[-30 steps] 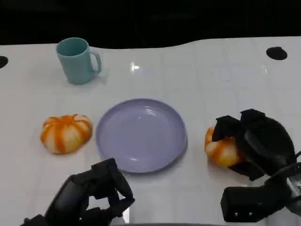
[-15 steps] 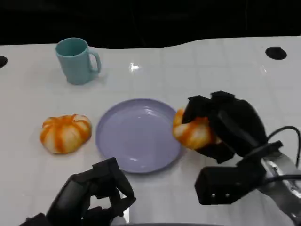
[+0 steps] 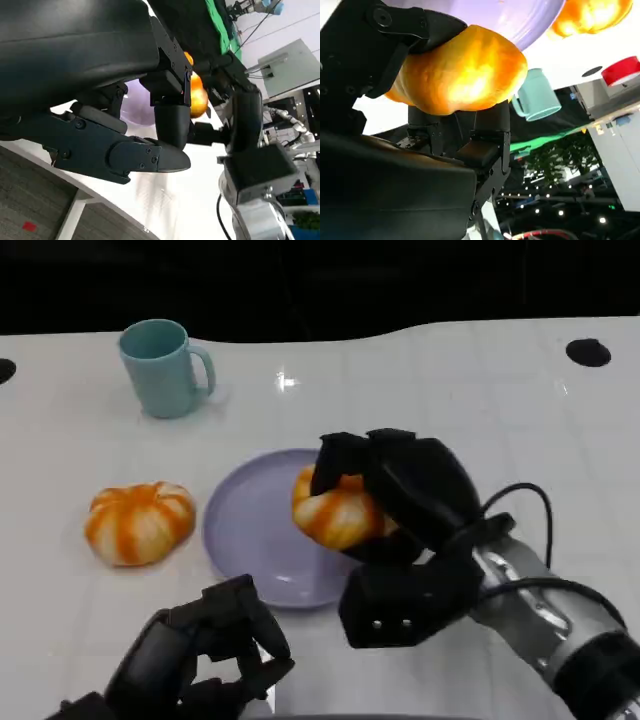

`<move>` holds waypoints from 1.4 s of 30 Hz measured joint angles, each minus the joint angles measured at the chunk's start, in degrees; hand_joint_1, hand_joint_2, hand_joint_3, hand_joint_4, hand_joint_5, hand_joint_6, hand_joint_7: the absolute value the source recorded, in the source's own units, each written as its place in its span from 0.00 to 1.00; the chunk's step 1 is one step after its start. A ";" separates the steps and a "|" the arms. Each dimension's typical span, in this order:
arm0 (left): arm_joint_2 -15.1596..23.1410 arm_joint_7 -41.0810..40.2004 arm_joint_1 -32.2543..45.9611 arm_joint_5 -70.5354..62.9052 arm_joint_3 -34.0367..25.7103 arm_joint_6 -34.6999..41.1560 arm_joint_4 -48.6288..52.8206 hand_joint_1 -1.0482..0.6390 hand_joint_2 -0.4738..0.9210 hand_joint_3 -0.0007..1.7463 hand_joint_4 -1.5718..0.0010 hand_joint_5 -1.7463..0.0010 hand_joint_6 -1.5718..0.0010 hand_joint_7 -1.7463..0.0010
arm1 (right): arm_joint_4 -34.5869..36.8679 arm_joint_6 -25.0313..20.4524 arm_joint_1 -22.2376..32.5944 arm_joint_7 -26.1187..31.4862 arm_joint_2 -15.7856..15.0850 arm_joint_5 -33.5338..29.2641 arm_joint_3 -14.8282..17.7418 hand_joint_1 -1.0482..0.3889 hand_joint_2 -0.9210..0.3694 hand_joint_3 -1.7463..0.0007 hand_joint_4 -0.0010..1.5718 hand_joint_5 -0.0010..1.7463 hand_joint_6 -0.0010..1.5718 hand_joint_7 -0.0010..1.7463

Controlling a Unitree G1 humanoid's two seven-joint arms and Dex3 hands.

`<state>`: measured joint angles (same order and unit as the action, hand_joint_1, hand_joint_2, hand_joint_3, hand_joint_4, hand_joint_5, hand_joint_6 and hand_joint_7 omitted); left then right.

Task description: Grasp the bread from the table and place it into the plate.

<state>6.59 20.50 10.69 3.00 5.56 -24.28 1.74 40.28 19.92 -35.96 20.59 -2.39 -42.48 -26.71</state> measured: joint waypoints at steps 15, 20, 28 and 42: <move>-0.32 -0.04 0.19 -0.14 0.23 0.02 -0.27 0.30 1.00 0.18 0.56 0.00 0.62 0.12 | 11.50 -2.78 -6.42 -6.36 5.42 6.37 0.46 0.55 0.20 0.69 0.35 0.56 0.48 0.18; -0.33 -0.04 0.34 -0.14 0.24 0.02 -0.39 0.30 1.00 0.18 0.55 0.00 0.61 0.13 | 9.32 -5.87 -6.49 -15.79 4.66 7.02 -0.22 0.39 0.01 0.87 0.05 0.19 0.19 0.01; -0.28 -0.04 0.60 -0.13 0.21 0.02 -0.63 0.30 1.00 0.18 0.56 0.00 0.61 0.13 | -1.57 -13.50 -5.46 -30.14 2.19 10.00 0.02 0.30 0.00 0.87 0.00 0.11 0.10 0.00; -0.03 -0.03 0.60 -0.14 0.11 0.11 -1.11 0.30 1.00 0.19 0.55 0.00 0.62 0.12 | -22.19 -20.79 3.84 -40.98 -3.15 18.06 4.25 0.32 0.00 0.87 0.06 0.14 0.15 0.02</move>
<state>6.56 20.47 11.30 2.86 5.67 -24.17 0.62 18.09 -0.87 -32.12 -20.40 -5.54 -24.43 -22.47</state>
